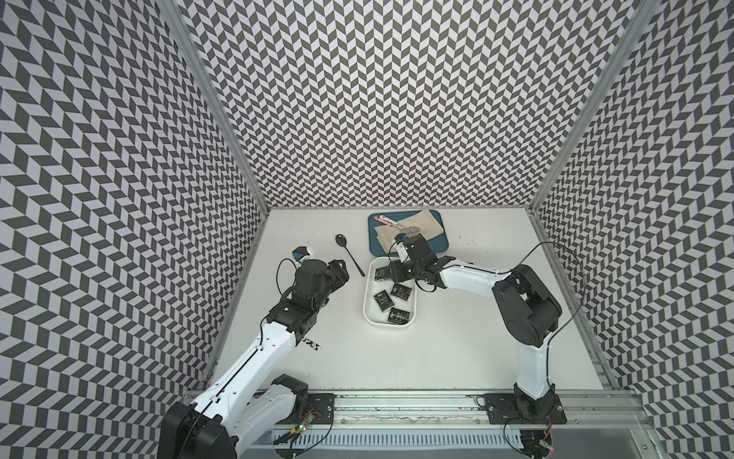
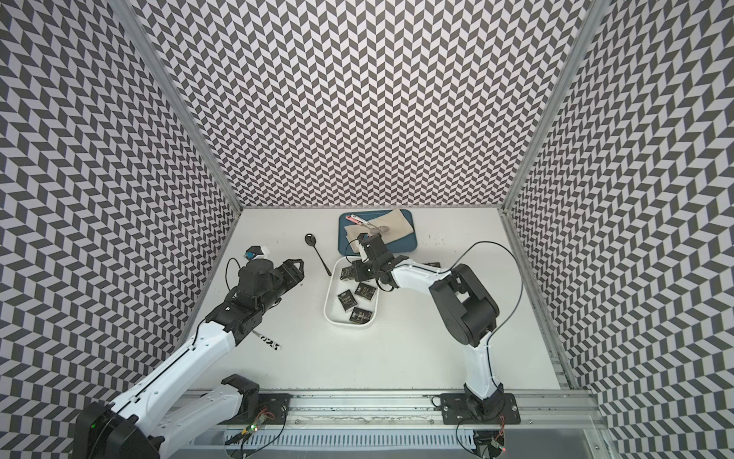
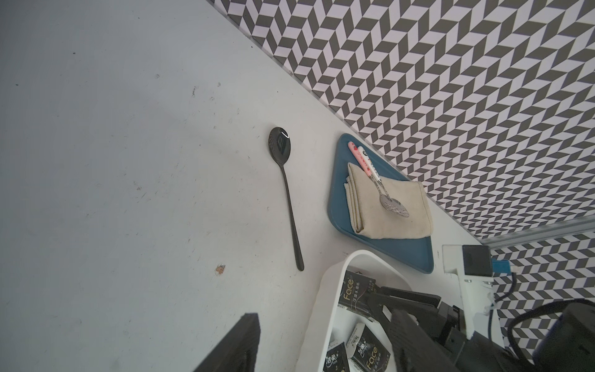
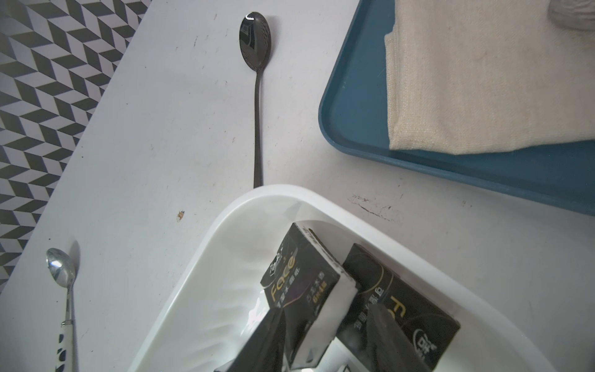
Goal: Take the pocket tissues out of the storage box
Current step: Pick up the pocket tissues from the storage box.
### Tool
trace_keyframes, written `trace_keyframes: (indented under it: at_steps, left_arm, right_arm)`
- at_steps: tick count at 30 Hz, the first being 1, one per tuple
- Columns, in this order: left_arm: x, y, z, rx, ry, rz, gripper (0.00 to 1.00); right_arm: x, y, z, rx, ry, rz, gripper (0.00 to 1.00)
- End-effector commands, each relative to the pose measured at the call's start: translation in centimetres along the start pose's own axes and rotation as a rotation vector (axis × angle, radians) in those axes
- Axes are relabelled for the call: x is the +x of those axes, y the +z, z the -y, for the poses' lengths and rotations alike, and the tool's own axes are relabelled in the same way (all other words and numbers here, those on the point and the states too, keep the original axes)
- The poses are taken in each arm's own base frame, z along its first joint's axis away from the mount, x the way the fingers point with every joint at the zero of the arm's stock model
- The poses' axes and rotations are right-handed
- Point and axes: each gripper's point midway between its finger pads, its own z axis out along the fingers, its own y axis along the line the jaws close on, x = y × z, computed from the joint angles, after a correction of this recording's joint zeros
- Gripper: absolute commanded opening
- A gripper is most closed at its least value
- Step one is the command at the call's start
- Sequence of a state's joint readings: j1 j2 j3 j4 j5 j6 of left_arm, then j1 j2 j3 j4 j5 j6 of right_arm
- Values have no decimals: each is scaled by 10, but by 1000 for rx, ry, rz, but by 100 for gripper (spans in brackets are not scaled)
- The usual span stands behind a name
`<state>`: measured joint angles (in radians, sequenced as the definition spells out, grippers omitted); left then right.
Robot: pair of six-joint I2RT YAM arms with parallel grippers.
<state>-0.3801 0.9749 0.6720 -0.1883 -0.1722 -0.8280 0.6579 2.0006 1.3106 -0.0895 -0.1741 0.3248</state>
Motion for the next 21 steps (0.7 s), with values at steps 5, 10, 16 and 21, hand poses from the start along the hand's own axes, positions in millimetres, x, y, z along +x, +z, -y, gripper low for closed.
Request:
trace_keyframes:
  at_steps: [5, 10, 16, 21]
  left_arm:
    - [-13, -7, 11, 29, 4, 40, 69]
    - [-13, -7, 11, 27, 4, 39, 69]
    - [-15, -8, 12, 28, 7, 45, 69]
    - [-15, -8, 11, 21, 12, 46, 69]
  right_arm:
    - [-4, 13, -6, -36, 18, 14, 45]
    - [-9, 10, -13, -71, 19, 37, 38]
    - [-14, 4, -20, -100, 12, 53, 22]
    - [-23, -10, -29, -128, 2, 84, 16]
